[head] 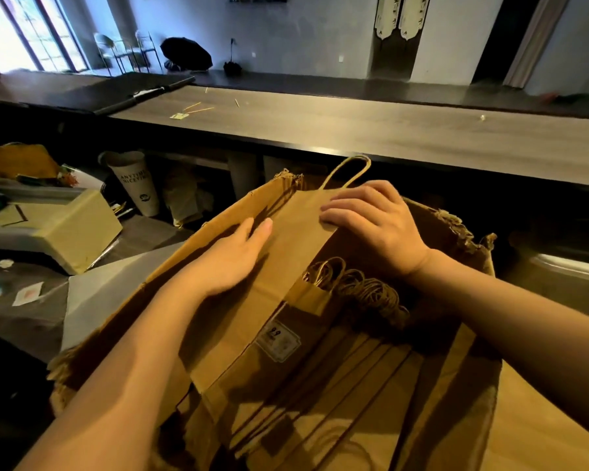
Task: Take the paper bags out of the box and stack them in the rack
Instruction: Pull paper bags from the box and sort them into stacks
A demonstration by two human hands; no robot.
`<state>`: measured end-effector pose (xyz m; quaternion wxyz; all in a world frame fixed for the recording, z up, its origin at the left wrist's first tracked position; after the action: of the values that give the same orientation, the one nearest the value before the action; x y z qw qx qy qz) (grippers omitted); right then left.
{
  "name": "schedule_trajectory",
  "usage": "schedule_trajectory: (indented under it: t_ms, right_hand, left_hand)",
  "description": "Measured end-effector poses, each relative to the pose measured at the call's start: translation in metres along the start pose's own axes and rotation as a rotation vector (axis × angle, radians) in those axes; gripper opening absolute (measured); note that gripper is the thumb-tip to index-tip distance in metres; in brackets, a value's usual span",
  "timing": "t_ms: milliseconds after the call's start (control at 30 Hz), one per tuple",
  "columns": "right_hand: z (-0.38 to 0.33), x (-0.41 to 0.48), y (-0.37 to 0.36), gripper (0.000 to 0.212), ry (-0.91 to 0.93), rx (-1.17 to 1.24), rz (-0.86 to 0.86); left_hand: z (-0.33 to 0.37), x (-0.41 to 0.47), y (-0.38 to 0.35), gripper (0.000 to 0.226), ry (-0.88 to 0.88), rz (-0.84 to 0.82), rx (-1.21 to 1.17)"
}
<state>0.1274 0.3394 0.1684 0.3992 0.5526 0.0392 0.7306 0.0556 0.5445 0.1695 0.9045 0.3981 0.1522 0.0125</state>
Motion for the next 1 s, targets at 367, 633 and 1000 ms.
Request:
schedule_trajectory:
  t_ms: [367,633,1000]
  right_hand:
    - [0.001,-0.006,-0.003,0.030,-0.262,0.045,-0.006]
    - [-0.008,-0.029,-0.018,0.048,-0.407,0.084,-0.218]
    - [-0.061,-0.072,-0.040,0.049,0.327,0.248,-0.834]
  left_hand:
    - [-0.005,0.000,0.008,0.039,-0.001,0.232,-0.318]
    - [-0.007,-0.009,0.032,0.029,-0.298,0.748,0.054]
    - [-0.014,-0.012,0.039,0.025,-0.240,0.800,0.083]
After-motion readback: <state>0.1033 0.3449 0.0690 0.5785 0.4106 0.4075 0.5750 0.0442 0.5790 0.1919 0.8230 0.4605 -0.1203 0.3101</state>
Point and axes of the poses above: each hand's wrist, its own x-axis towards the middle knuckle, its own y-axis out of the back of the hand, z = x × y, the point moved 2 cm from there along x, towards the middle knuckle, and after that the axes turned 1 degree about y, right-handed, at the moved point
